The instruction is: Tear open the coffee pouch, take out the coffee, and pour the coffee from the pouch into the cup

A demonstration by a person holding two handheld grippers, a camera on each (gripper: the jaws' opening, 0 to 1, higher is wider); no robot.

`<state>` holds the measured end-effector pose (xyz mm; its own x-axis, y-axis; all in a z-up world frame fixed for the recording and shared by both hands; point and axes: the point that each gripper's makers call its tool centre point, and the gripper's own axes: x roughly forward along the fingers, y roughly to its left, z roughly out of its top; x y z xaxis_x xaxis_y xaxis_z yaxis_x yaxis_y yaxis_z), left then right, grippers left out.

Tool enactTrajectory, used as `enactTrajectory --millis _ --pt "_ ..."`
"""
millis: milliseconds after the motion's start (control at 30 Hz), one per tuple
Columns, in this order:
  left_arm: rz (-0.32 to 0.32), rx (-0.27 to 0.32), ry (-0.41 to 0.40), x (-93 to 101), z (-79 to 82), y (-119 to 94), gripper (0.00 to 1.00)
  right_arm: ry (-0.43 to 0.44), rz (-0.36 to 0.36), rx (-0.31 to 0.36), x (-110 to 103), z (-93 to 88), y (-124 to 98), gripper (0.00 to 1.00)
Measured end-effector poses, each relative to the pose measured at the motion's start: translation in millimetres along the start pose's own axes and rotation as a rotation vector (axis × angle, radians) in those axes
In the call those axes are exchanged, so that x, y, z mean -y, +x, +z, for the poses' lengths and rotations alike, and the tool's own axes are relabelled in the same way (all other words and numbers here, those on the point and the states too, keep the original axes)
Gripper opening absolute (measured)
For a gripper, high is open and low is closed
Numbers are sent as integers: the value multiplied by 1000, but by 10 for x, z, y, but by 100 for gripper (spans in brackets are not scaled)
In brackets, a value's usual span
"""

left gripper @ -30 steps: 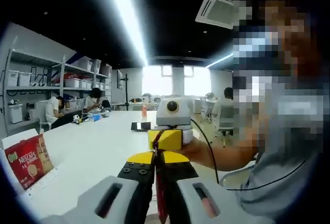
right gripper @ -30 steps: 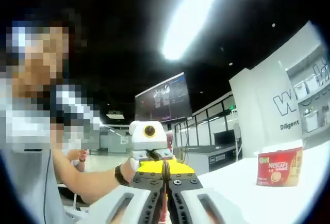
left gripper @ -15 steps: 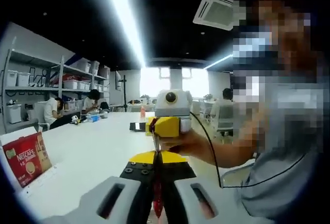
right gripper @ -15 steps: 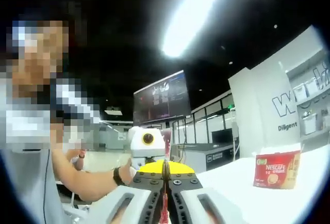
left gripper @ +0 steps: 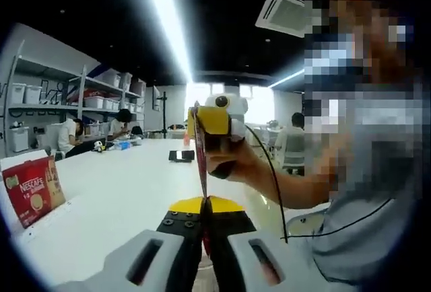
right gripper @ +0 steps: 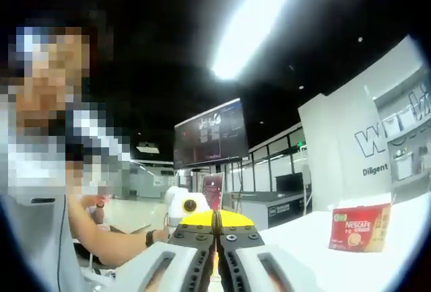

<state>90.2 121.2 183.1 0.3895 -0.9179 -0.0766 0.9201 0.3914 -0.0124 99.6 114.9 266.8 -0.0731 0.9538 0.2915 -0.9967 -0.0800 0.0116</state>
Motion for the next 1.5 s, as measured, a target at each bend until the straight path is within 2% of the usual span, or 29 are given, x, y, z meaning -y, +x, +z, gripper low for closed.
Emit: enactTrajectory --millis 67,133,167,200,233,267,367,400,633,800,900,1000,1133,1500 --pt "3 -9 -1 -7 -19 -6 4 1 1 6 -8 12 -6 0" --pt "3 -42 2 -20 -30 2 5 -7 -6 6 -9 -8 0 0" --pt "16 -53 1 -55 -8 13 7 26 18 38 -43 29 6 0" --pt "24 -48 4 -76 40 25 11 24 14 33 -15 1 -2 0" --pt "14 -9 -12 -61 155 51 16 26 12 18 -21 -33 10 0" --pt "-3 4 -36 -35 241 64 17 20 10 -5 -26 -90 25 0" --pt "0 -26 37 -41 344 107 14 37 20 1 -67 -129 45 0" --pt "-11 -48 45 -19 358 135 13 38 23 -1 -78 -134 51 0" --pt "-58 -56 60 38 501 195 10 39 44 -16 -154 -153 76 0" --pt "-83 -44 71 83 485 198 4 27 35 -22 -162 -136 57 0" --pt "-95 -7 54 101 477 183 4 13 32 -26 -175 -108 54 0" --pt "-82 -1 49 69 397 154 3 14 18 -18 -138 -76 42 0" --pt "-63 -21 40 32 271 124 3 20 7 -16 -98 -75 36 0" --pt "-49 -16 -7 35 3 2 3 25 3 -2 -74 -52 39 0"
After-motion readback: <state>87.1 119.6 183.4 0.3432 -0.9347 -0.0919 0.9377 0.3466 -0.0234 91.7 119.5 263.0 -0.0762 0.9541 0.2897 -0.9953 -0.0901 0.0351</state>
